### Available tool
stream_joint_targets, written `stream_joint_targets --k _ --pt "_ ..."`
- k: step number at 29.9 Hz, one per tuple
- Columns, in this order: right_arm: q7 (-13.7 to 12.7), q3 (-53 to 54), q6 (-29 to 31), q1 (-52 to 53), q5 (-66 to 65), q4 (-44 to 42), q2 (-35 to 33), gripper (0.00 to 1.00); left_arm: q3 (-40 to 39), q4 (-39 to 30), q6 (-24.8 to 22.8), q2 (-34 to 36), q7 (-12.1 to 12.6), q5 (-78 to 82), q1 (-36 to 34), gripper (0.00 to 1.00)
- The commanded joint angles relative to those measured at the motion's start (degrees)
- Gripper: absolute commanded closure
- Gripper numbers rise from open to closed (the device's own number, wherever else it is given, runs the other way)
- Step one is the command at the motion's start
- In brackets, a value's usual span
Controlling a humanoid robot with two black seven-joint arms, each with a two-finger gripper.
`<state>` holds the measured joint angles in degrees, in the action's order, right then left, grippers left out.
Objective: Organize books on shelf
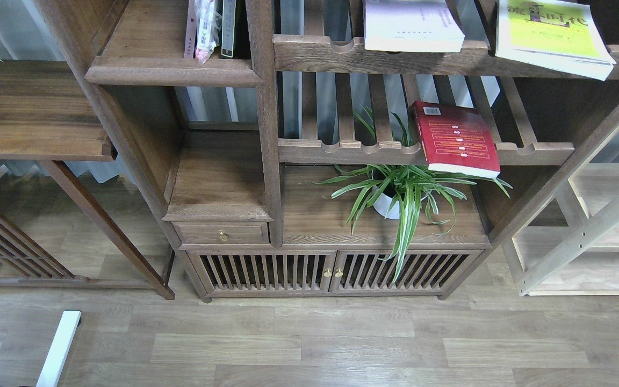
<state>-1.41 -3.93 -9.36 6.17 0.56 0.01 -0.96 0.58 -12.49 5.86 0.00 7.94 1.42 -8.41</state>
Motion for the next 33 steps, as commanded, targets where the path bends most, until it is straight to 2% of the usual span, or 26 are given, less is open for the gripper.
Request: stream_joint_targets --k 1,8,12,14,19,27,29,31,33 --pt "0.01 -0.03 -2.15 1.56 -0.03 -9.15 -2.72 0.0 -1.28 0.01 0.56 0.44 -0.03 -0.1 -1.86 0.01" --pt "-0.08 0.15 -2.15 6.39 0.06 -9.15 -7.39 0.0 -1.9 0.01 0.56 2.72 -0.82 -0.1 -5.73 0.01" --pt "0.18 0.15 -2.15 7.45 0.06 -9.06 -9.76 0.0 -1.9 0.01 0.56 5.97 -2.75 -0.1 -7.23 0.01" --pt "1.23 0.15 -2.15 7.8 0.06 -9.15 -10.12 0.0 -1.9 0.09 0.82 6.94 -3.19 -0.02 -7.67 0.01" --pt "1.24 -0.12 -2.41 9.56 -0.03 -9.15 -10.64 0.0 -1.11 0.8 3.45 8.08 -3.19 0.51 -7.67 0.01" --pt "1.94 -0.38 -2.5 11.4 -0.03 -9.06 -12.49 0.0 0.3 0.8 4.86 9.84 -3.28 1.04 -9.34 0.01" --pt "4.04 -0.38 -2.07 11.76 -0.12 -9.06 -13.45 0.0 0.3 0.8 4.43 10.98 -3.28 0.86 -10.39 0.01" --pt "7.63 -0.47 -1.54 12.28 -0.47 -8.89 -14.59 0.0 0.3 0.27 4.07 11.42 -3.45 0.77 -11.01 0.0" --pt "10.45 -0.56 -0.58 12.72 -0.82 -8.62 -15.39 0.0 0.48 0.1 4.07 12.04 -4.94 0.86 -11.71 0.0"
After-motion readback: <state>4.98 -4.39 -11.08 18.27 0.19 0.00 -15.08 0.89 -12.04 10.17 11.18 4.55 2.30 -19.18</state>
